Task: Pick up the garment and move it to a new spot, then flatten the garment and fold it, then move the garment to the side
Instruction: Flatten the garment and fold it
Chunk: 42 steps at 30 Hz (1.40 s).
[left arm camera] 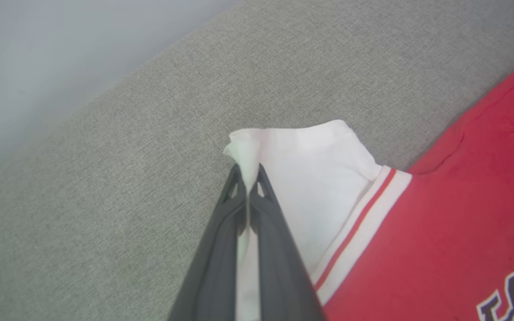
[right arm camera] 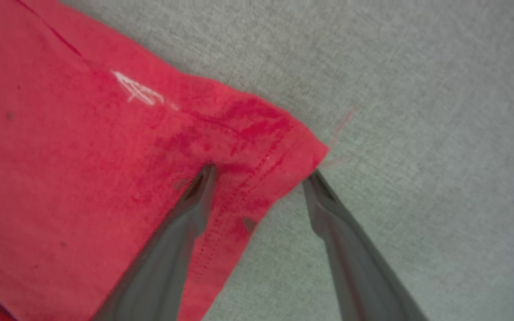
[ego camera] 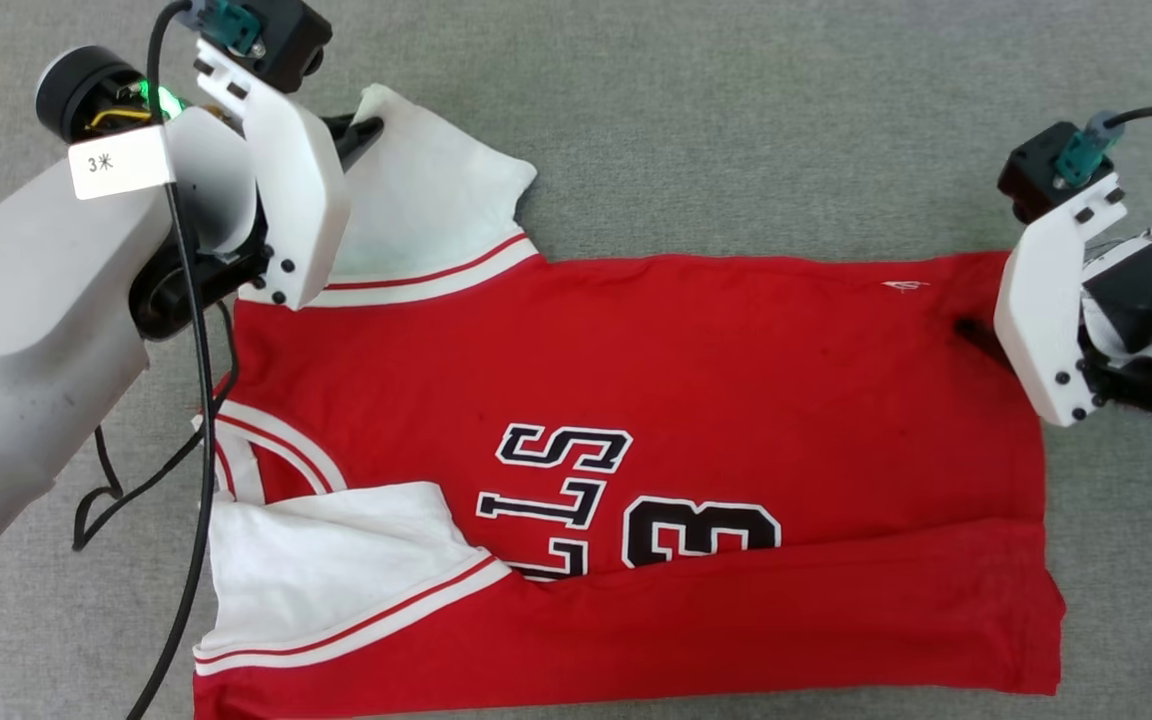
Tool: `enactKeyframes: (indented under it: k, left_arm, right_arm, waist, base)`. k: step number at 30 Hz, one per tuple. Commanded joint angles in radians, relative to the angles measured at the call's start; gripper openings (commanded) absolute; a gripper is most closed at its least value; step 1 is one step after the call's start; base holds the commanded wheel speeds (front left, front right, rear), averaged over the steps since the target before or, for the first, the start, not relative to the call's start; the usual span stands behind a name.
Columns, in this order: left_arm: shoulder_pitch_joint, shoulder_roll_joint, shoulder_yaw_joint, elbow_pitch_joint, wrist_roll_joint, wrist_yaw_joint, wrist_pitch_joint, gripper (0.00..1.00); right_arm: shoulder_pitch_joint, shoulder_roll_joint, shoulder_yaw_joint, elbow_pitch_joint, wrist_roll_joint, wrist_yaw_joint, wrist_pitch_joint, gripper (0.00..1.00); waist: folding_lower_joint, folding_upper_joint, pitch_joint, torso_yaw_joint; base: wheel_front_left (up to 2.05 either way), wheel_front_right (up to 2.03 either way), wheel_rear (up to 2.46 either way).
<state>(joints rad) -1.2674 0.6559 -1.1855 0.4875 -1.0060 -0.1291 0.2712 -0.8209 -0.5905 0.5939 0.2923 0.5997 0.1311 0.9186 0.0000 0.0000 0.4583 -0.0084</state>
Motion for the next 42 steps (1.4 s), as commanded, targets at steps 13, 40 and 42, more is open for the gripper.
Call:
enactKeyframes:
  k: [13,40,42]
  left_arm:
    - [-0.022,0.008,-0.042,0.02,-0.024,0.0,-0.053,0.0]
    - [0.406,0.27,-0.071,-0.359,-0.102,0.159,-0.231,0.0]
    - [0.454,0.294,-0.075,-0.401,-0.11,0.182,-0.238,0.0]
  right_arm:
    - [0.04,0.002,0.141,0.106,0.069,0.0,-0.125,0.0]
    - [0.335,-0.055,-0.001,0.044,0.126,-0.001,-0.513,0.0]
    - [0.372,-0.058,-0.013,0.03,0.134,-0.001,-0.518,0.0]
  waist:
    - [0.0,0.0,-0.002,0.017]
    - [0.0,0.0,-0.339,0.038]
    - [0.0,0.0,-0.352,0.039]
  base:
    - [0.0,0.0,0.0]
    - [0.0,0.0,0.0]
    - [0.0,0.0,0.0]
